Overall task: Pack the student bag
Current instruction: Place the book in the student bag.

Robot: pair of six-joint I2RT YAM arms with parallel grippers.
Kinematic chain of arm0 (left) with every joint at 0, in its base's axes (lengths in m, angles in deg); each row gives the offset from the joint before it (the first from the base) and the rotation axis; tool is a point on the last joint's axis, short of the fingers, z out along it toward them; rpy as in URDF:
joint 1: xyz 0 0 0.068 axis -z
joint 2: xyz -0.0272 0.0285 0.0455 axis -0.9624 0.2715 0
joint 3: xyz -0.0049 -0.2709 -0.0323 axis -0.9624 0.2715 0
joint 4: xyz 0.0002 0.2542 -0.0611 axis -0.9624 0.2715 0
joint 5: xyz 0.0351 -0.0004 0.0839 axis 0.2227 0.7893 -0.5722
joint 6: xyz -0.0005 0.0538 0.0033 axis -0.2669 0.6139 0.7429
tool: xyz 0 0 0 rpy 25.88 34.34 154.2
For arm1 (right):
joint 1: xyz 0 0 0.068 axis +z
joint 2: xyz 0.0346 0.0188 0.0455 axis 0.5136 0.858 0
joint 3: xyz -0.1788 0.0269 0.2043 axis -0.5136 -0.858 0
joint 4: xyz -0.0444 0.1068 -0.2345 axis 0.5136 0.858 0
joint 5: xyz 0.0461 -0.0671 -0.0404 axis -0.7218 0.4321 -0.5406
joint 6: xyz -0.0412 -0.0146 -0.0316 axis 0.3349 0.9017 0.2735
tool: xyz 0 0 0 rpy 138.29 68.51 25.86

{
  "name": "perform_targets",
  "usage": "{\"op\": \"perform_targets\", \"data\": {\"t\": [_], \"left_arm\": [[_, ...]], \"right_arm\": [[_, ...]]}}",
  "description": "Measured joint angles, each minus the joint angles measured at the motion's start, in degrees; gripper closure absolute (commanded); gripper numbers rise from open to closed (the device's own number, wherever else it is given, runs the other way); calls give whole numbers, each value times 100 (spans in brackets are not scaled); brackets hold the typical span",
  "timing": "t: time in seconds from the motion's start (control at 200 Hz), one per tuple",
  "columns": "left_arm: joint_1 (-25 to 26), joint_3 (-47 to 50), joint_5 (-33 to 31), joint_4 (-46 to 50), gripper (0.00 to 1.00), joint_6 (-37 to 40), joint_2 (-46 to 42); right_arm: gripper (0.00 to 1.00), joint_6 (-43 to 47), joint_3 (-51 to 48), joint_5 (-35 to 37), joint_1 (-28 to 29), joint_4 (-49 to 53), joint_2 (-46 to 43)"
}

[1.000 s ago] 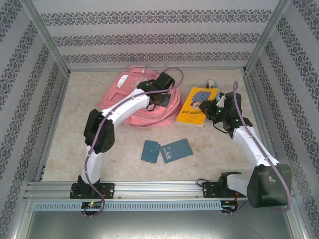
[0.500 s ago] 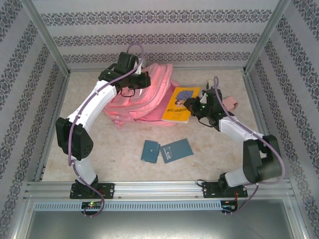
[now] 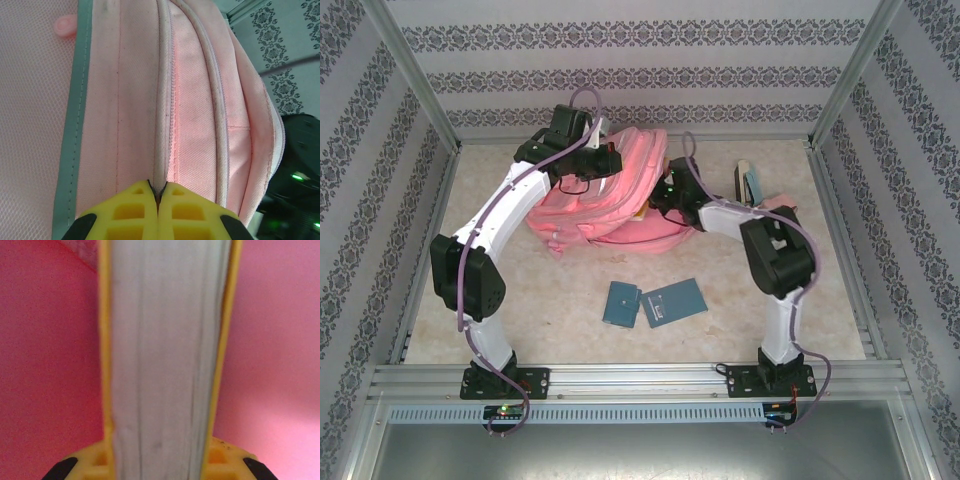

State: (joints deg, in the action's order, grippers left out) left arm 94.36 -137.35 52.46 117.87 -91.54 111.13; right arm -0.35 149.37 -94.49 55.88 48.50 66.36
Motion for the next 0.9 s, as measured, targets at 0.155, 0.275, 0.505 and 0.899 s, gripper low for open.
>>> {"op": "perform_targets", "data": {"t": [0.155, 0.275, 0.505, 0.899], "left_arm": [[-11, 0, 26, -42, 100, -28, 0], [-35, -2, 42, -61, 100, -28, 0], [-39, -35, 44, -116, 100, -28, 2], [-42, -98, 98, -96, 100, -28, 33]], "right_arm": [[77, -70, 994, 26, 155, 232, 831], [61, 212, 1484, -7, 181, 911, 990], [53, 1147, 2022, 118, 177, 2435, 905], [86, 1698, 2004, 197, 179, 3187, 848]]}}
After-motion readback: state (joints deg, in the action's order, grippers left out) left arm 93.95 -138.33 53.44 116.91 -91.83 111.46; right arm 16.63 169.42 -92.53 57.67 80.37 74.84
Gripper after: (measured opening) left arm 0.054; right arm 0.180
